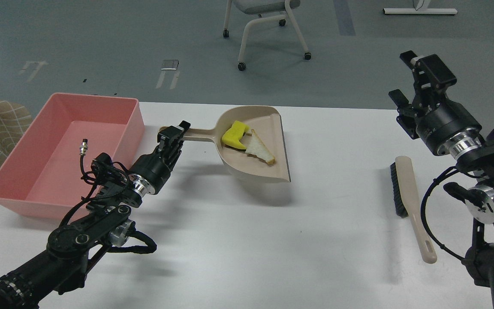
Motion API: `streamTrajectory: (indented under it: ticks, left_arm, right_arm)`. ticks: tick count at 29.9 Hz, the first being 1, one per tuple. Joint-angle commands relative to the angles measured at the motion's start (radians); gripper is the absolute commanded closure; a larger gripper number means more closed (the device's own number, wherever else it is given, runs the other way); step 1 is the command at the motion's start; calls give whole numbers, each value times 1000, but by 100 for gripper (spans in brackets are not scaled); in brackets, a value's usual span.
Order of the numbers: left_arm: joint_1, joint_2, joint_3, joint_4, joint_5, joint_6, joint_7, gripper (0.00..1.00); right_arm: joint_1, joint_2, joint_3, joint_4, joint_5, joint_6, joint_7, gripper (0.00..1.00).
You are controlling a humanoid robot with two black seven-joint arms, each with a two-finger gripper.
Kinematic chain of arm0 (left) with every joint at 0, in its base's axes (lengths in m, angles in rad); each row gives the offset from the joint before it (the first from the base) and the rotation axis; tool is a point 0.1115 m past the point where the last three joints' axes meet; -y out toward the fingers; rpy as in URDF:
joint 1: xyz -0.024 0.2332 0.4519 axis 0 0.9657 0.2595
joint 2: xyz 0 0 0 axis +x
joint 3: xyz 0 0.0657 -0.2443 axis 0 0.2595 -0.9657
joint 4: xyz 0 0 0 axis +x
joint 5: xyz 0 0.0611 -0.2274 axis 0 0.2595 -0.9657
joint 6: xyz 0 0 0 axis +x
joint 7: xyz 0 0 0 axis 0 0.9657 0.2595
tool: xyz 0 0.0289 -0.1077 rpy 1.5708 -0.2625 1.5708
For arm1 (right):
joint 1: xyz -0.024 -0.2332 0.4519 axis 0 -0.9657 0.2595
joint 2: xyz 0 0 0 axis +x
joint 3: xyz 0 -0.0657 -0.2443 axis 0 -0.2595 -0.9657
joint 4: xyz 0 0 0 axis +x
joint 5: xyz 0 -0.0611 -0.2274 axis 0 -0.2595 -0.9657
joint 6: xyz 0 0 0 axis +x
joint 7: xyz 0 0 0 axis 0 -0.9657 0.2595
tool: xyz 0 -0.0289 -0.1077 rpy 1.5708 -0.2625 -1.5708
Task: Sweep and dump garbage into bin
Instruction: 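Lift the dustpan with the left gripper over the pink bin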
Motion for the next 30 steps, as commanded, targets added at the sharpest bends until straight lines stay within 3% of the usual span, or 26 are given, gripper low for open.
streamTrajectory:
  ticks: [1, 8, 16, 23, 30]
  left_arm:
    - [-16, 23, -9, -2, -56, 0, -2, 100]
    - [-23, 63, -147, -97, -113, -5, -2, 100]
    - [0, 290, -228, -218, -135, -41, -2, 100]
    - [108, 422, -342, -203, -245, -132, -2, 100]
    - [184, 526, -387, -88, -247, -213, -2, 100]
  right_arm:
    - [-11, 3, 3, -10, 139, -29, 0, 2]
    - [-76, 3, 41, -7, 173, -26, 0, 2]
    - [-106, 3, 58, -9, 175, -25, 6, 2]
    - [-114, 3, 57, -12, 175, -23, 11, 2]
    - [-132, 3, 58, -12, 175, -23, 11, 1]
